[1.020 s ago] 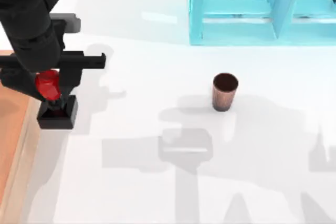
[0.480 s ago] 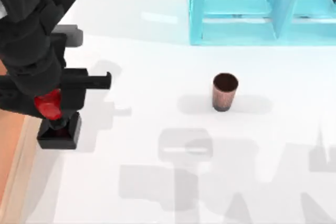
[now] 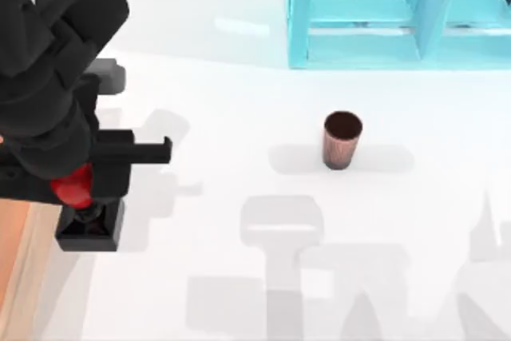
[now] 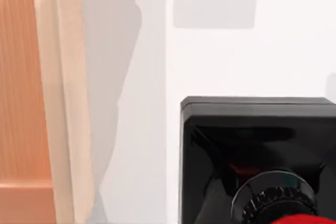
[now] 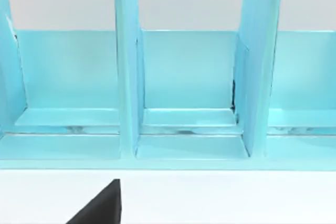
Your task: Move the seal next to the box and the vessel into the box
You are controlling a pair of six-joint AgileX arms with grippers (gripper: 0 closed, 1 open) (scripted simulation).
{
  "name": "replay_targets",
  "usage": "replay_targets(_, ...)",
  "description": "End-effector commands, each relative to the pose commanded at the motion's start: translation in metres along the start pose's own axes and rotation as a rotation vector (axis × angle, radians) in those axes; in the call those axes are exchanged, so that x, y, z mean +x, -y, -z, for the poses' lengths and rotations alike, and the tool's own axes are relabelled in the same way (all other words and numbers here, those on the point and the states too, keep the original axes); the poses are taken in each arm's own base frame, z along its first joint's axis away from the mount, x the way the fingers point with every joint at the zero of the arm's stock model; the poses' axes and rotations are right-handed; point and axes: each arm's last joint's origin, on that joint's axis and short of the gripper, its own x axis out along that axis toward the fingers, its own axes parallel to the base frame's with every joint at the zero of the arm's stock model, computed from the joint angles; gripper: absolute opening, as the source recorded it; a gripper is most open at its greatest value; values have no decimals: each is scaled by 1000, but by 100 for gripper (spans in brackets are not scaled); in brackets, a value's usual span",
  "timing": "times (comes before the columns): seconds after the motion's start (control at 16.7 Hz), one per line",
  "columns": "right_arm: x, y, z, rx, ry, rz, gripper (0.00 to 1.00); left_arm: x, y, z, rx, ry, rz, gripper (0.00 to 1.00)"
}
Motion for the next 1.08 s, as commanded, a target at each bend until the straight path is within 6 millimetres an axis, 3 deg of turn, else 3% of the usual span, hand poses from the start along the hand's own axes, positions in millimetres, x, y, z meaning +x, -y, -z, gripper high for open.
replay_targets(0.24, 0, 0, 0, 0, 0, 0, 100, 16, 1, 0, -1, 1, 1, 0)
replay_targets(0.6, 0, 0, 0, 0, 0, 0, 100, 60, 1, 3, 2, 3, 1, 0)
replay_targets(0.9, 0, 0, 0, 0, 0, 0, 100, 64, 0, 4, 2, 4, 1, 0)
replay_targets(1.08, 0, 0, 0, 0, 0, 0, 100, 64, 0, 4, 2, 4, 1, 23)
